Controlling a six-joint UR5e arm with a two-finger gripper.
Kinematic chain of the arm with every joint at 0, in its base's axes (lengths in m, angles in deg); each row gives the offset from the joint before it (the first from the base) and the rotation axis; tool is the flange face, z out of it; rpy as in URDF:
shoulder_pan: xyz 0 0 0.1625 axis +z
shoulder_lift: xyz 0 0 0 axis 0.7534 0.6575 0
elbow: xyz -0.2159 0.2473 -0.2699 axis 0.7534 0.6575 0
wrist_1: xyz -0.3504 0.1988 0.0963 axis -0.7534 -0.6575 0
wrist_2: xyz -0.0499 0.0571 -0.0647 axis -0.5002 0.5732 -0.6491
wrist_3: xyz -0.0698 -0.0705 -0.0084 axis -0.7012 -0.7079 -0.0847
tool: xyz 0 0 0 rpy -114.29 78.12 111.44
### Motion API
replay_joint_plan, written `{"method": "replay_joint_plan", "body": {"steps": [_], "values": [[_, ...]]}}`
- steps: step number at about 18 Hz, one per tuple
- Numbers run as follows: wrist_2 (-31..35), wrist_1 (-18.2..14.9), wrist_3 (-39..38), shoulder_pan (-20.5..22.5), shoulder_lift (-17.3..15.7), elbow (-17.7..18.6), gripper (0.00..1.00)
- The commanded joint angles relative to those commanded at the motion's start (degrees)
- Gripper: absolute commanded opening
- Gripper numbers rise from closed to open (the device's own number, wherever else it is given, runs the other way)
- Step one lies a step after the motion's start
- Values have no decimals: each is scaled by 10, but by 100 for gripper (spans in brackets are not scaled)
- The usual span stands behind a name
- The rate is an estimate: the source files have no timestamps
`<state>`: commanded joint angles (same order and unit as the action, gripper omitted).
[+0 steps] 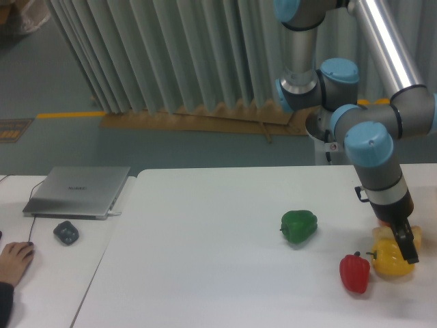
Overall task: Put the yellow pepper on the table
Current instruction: 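Raise the gripper away from the yellow pepper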
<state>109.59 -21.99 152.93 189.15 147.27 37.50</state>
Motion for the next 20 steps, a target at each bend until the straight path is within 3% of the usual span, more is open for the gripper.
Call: {"method": "replay_joint_plan", "body": {"steps": [4, 9, 11, 13, 15, 17, 20], "values": [[-55, -19, -57, 43, -42, 0, 100], [-113, -60, -103, 81, -61, -9, 100], [-128, -113, -101, 98, -58, -36, 100], [-129, -220, -51, 112, -37, -87, 100], [-127, -264, 23, 116, -11, -119, 100], [-124, -260, 68, 113, 9, -117, 100], [-127, -240, 70, 102, 31, -120, 100]]}}
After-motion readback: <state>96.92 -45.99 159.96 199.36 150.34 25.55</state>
